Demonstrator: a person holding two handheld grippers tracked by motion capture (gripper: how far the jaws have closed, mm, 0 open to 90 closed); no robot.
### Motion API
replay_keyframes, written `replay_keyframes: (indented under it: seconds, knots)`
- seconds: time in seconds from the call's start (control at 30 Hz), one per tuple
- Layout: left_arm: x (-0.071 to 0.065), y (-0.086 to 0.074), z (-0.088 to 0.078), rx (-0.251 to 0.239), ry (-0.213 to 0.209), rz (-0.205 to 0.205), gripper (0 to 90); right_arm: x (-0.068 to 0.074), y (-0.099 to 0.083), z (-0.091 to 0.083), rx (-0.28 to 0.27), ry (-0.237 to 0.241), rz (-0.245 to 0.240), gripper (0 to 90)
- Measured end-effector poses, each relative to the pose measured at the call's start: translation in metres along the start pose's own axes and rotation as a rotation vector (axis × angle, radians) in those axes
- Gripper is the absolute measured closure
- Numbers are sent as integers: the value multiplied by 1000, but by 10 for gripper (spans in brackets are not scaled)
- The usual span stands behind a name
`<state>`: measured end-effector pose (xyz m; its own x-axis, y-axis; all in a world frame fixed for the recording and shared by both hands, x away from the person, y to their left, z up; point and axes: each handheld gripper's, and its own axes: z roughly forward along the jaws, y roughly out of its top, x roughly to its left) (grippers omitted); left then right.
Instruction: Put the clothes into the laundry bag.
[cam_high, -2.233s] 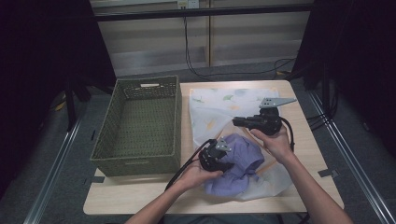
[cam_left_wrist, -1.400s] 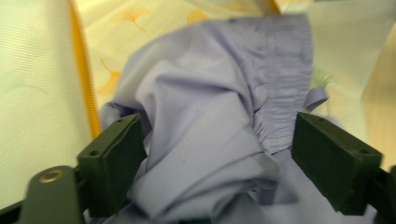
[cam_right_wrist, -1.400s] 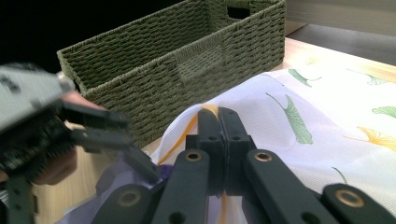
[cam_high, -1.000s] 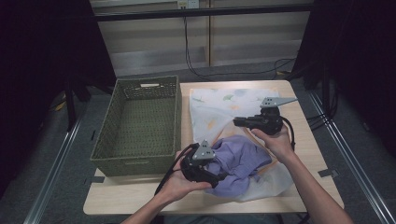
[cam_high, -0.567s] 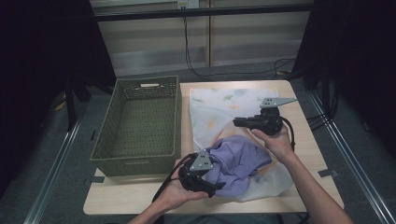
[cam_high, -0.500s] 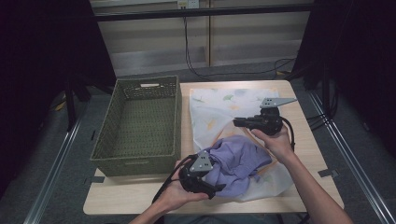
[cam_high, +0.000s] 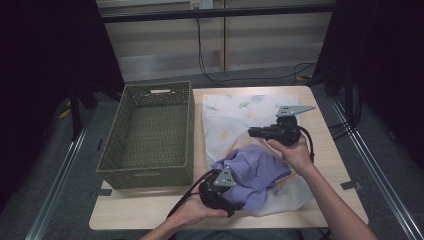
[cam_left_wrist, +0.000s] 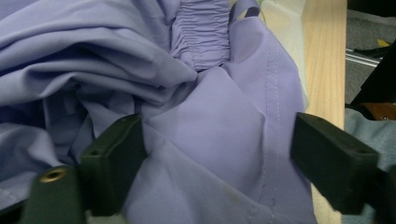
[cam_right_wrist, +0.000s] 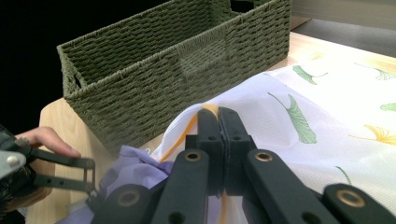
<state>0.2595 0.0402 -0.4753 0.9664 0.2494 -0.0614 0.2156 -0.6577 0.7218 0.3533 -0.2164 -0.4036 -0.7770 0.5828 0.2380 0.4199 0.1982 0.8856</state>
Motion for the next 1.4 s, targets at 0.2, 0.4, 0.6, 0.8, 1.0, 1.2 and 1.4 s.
replay_keyframes:
  seconds: [0.2, 0.4, 0.6, 0.8, 1.0, 1.2, 1.4]
  knots:
    - [0, 3, 6, 51, 28, 40, 207, 0, 0, -1, -5, 1, 5, 896]
    - [2, 1, 16, 91, 18, 56, 216, 0, 0, 0, -3, 2, 10, 896]
    - [0, -3, 22, 97, 20, 57, 364, 1, -1, 2, 5, 8, 7, 896]
    - [3, -2, 21, 85, 7, 29, 542, 1, -1, 1, 4, 4, 10, 896]
    - [10, 2, 18, 85, -27, -12, 803, 3, 1, -3, -6, -7, 1, 893]
    - [8, 2, 19, 67, -34, -29, 851, 4, 6, -6, -7, -5, -19, 896]
    - [10, 10, 12, 53, -30, -31, 857, 5, 4, -1, 13, 9, -19, 897]
